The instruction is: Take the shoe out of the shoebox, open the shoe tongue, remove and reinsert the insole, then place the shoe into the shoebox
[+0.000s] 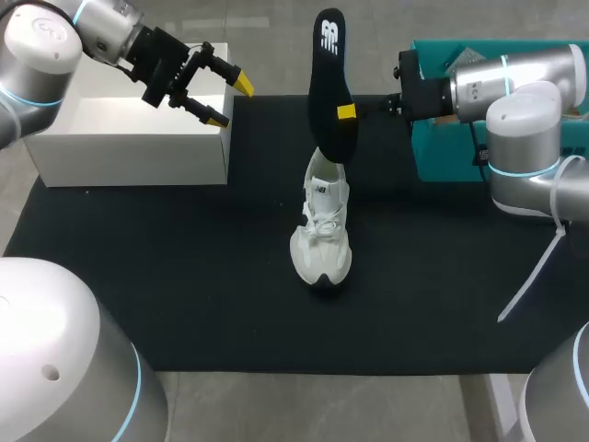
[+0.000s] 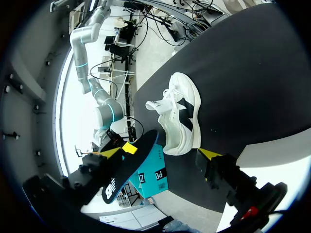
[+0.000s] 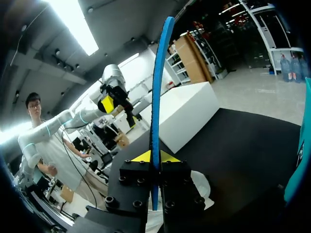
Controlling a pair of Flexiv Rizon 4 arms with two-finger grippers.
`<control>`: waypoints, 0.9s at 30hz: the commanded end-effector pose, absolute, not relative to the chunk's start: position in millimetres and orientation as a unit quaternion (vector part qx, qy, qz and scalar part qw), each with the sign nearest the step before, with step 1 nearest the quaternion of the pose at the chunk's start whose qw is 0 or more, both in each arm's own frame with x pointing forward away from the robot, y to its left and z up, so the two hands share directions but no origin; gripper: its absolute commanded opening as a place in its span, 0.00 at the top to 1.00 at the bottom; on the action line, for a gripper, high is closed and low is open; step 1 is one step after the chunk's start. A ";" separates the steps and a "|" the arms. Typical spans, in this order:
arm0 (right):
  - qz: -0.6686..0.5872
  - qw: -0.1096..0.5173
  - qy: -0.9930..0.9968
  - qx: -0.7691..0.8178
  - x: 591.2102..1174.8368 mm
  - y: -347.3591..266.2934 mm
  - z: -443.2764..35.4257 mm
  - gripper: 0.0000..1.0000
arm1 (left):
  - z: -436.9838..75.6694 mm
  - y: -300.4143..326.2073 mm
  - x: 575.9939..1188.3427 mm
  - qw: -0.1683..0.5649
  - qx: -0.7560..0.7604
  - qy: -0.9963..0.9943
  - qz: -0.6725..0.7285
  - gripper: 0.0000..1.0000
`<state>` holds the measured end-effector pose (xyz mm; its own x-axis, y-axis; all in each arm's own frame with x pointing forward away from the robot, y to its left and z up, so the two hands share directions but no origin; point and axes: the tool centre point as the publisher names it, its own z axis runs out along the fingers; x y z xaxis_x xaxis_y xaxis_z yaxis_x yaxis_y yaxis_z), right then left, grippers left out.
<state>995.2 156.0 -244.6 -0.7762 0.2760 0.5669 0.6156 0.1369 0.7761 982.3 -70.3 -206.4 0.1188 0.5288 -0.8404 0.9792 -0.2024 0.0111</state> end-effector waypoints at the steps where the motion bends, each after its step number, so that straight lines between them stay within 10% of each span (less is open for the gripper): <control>1: -0.595 0.156 -0.734 -0.290 1013.0 176.2 -257.8 1.00 | -206.2 -70.4 981.0 0.306 0.683 0.553 -0.366 0.00; 27: -0.603 0.165 -0.704 -0.337 985.5 203.2 -281.3 1.00 | -206.2 -70.4 981.0 0.306 0.683 0.553 -0.366 0.00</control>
